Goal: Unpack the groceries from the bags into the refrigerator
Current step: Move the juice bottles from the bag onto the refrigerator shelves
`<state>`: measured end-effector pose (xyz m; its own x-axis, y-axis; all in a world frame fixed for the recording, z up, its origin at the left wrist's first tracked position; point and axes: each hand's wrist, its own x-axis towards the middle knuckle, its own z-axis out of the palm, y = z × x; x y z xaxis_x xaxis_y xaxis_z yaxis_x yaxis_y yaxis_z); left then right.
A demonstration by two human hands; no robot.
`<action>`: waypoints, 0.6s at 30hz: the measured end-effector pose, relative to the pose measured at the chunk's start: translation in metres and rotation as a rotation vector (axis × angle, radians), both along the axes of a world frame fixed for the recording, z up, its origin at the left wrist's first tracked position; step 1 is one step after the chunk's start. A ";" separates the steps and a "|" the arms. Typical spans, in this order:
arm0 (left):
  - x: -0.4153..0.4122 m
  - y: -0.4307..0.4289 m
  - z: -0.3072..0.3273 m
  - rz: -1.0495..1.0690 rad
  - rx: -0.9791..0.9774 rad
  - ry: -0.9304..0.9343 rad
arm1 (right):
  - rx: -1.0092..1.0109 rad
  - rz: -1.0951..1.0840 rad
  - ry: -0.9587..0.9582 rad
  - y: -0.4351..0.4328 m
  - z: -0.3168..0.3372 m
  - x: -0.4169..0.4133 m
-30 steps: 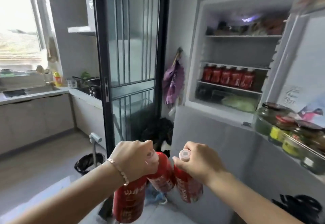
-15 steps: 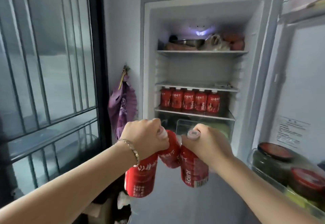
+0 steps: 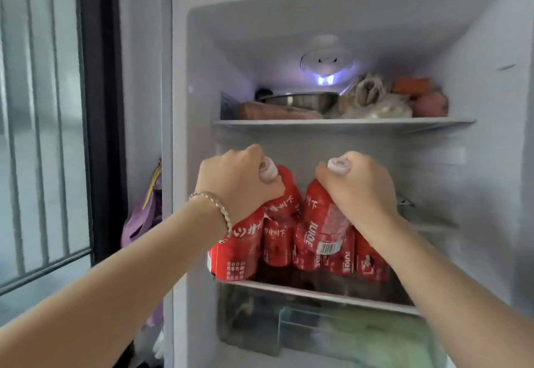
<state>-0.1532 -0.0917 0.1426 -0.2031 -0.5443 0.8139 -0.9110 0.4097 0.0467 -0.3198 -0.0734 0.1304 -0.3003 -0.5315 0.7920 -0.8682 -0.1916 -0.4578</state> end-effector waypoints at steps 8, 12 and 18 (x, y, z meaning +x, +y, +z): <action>-0.034 -0.094 0.038 -0.072 -0.016 -0.180 | 0.122 -0.181 -0.053 -0.111 0.034 -0.033; -0.050 -0.115 0.050 -0.125 0.018 -0.262 | 0.248 -0.179 -0.108 -0.146 0.036 -0.051; -0.059 -0.134 0.058 -0.155 0.030 -0.348 | 0.227 -0.088 0.149 -0.137 0.014 -0.041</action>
<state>-0.2118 -0.2260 0.2003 -0.5462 -0.5081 0.6659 -0.8018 0.5472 -0.2402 -0.3606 -0.2108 0.1440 -0.2421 -0.6777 0.6943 -0.9380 -0.0195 -0.3461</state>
